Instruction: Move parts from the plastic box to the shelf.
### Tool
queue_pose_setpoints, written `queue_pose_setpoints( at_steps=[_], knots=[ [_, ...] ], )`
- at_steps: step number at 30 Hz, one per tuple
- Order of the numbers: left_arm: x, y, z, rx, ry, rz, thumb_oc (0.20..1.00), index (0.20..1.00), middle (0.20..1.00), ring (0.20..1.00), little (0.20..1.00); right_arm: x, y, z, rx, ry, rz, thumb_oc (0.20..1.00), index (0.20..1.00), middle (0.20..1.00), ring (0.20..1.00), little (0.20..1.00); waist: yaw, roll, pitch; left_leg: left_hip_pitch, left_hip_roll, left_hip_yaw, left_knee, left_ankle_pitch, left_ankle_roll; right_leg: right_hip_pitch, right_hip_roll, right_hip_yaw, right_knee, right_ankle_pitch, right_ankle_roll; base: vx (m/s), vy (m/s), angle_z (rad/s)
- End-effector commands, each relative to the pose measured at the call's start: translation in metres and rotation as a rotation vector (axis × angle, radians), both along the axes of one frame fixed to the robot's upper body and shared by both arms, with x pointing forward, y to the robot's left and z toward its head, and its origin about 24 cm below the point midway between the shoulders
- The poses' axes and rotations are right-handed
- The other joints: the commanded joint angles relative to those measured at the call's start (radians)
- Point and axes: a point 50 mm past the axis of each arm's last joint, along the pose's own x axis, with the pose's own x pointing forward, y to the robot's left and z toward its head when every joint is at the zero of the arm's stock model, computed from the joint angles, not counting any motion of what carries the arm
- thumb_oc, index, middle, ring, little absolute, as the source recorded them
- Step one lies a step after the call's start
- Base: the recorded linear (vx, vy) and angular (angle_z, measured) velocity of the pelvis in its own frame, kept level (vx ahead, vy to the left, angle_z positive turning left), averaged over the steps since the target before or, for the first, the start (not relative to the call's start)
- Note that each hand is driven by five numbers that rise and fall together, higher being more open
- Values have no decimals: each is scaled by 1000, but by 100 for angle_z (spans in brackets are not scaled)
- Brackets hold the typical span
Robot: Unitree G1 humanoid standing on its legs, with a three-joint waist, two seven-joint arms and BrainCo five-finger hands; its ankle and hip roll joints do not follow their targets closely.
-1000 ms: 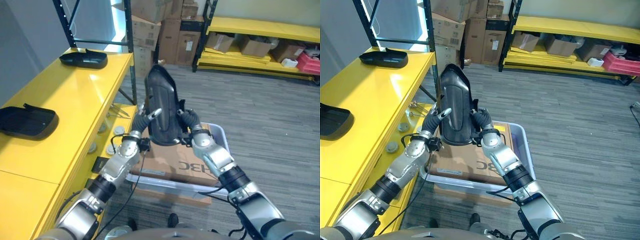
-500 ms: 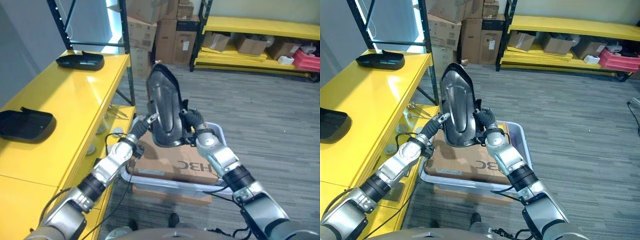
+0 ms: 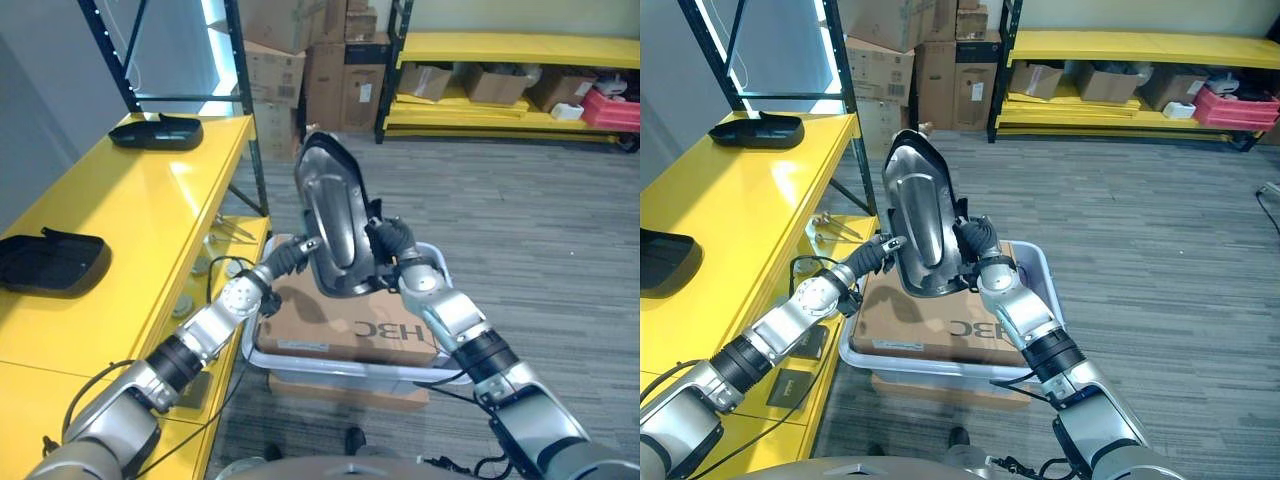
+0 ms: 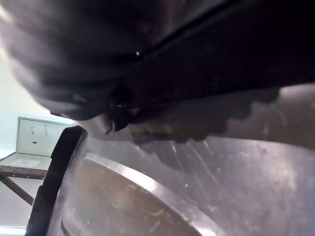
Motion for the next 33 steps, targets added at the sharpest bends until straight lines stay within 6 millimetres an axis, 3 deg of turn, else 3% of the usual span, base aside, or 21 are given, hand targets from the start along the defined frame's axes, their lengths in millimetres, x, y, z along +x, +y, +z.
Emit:
queue_pose_setpoints(
  at_steps=[1, 10, 11, 12, 13, 17, 22, 29, 32, 33],
  knots=[
    [-9, -70, 47, -95, -178, -241, 200, 200, 200, 200, 200, 8, 58, 47, 201, -108, 239, 200, 200, 200, 200, 200, 31, -10, -49, -8, 27, -12, 36, -61, -20, 9, -20, -23, 4, -35, 80, 0, 0, 0],
    [-6, -63, 25, -229, -103, -10, 200, 200, 200, 200, 200, -7, 90, 32, 516, 78, 351, 235, 235, 235, 235, 235, 50, -19, -50, -14, 28, -26, 29, -54, -22, 8, -22, -42, 6, -35, 76, -1, -7, 2],
    [-6, -63, 24, -241, -113, 13, 200, 200, 200, 200, 200, -9, 93, 32, 554, 94, 357, 482, 482, 482, 482, 482, 54, -21, -48, -15, 28, -29, 28, -53, -22, 8, -22, -45, 7, -35, 76, -1, -16, 9],
    [-6, -62, 24, -244, -113, 19, 200, 200, 200, 200, 200, -9, 94, 32, 561, 96, 357, 482, 482, 482, 482, 482, 54, -22, -47, -15, 28, -30, 28, -53, -22, 9, -22, -45, 7, -35, 76, 0, -32, 7],
    [-6, -63, 23, -267, -118, 55, 200, 200, 200, 200, 200, -11, 98, 33, 608, 105, 359, 1000, 1000, 1000, 1000, 1000, 59, -24, -45, -15, 29, -32, 26, -52, -23, 11, -22, -50, 6, -35, 77, 2, -31, 5],
    [-6, -61, 22, -275, -122, 87, 200, 200, 200, 200, 200, -11, 97, 42, 665, 58, 338, 1000, 1000, 1000, 1000, 1000, 63, -28, -45, -17, 31, -36, 25, -50, -26, 13, -21, -55, 4, -35, 78, 0, -14, 1],
    [-8, -54, 22, -266, -135, 102, 200, 200, 200, 200, 200, -14, 82, 66, 758, -53, 314, 1000, 1000, 1000, 1000, 1000, 57, -30, -42, -18, 34, -36, 24, -51, -29, 10, -19, -54, 3, -33, 81, -12, -18, 4],
    [-5, -43, 17, -247, -141, 170, 200, 200, 200, 200, 200, -24, 49, 108, 811, -283, 303, 1000, 1000, 1000, 1000, 1000, 26, -32, -41, -16, 36, -20, 23, -53, -26, 4, -17, -45, 1, -29, 85, -4, -1, -1],
    [-2, -34, 12, -253, -145, 232, 200, 200, 200, 200, 200, -31, 26, 121, 787, -392, 264, 1000, 1000, 1000, 1000, 1000, 6, -34, -42, -14, 35, -9, 21, -54, -23, 1, -15, -35, 1, -28, 87, -14, 4, -7],
    [0, -25, 8, -261, -151, 274, 200, 200, 200, 200, 200, -37, 7, 122, 744, -442, 222, 1000, 1000, 1000, 1000, 1000, -11, -34, -43, -12, 34, 2, 20, -55, -21, -2, -13, -26, 1, -27, 87, -17, 9, -9]
  ],
)
